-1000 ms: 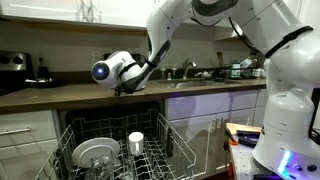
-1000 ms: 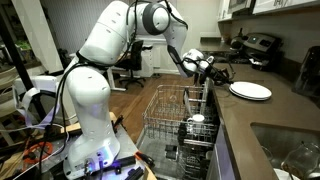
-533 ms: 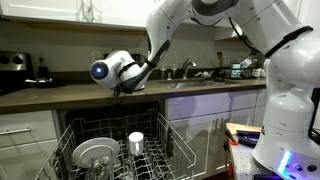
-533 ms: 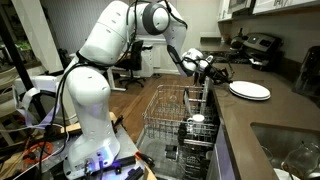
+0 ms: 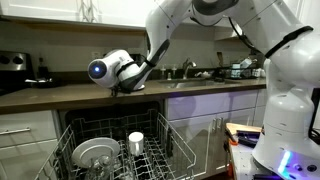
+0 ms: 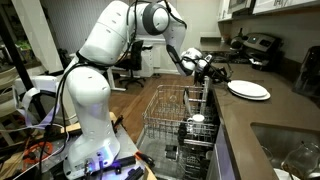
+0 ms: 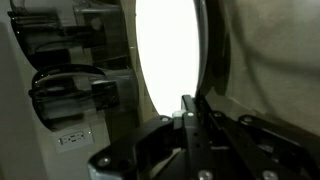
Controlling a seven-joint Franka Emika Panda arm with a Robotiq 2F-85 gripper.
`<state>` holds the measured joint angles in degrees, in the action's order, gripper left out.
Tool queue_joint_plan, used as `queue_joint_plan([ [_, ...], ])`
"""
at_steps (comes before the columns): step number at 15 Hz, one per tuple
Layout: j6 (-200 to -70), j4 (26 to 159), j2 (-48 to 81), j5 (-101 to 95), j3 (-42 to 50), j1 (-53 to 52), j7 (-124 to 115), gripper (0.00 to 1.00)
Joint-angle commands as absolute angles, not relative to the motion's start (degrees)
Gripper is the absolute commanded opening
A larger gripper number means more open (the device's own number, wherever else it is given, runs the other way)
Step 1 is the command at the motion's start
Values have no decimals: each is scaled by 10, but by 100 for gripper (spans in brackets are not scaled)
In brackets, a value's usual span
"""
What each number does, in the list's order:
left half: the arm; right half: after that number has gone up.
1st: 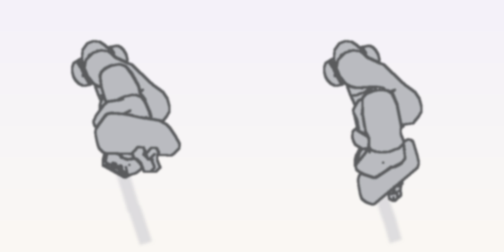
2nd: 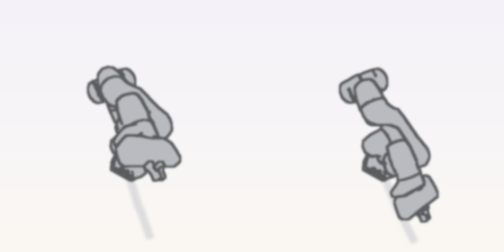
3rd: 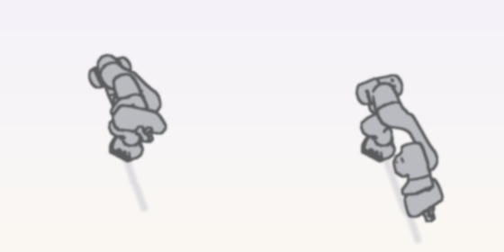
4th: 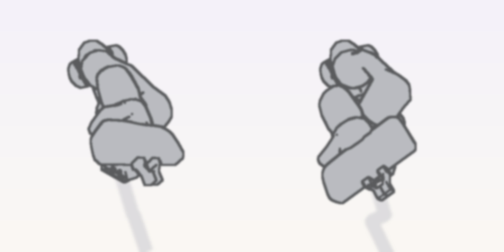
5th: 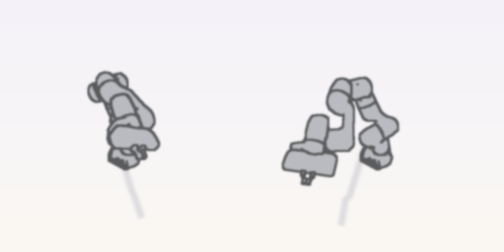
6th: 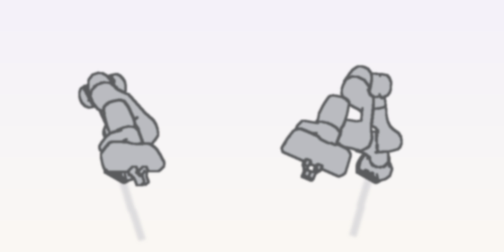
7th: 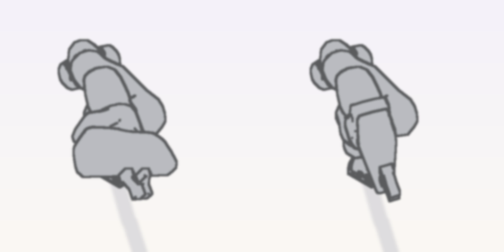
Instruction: Take the white plate on the top and put it behind the white cup in the dishwasher
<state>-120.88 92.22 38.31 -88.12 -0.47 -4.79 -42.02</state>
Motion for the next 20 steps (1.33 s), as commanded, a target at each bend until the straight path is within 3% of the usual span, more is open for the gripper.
queue_joint_plan([
  [1, -1210, 918, 379, -887, -8, -50, -418, 7],
  [9, -1210, 920, 379, -883, -8, -47, -419, 7],
  [20, -1208, 922, 378, -882, -7, -46, -420, 21],
])
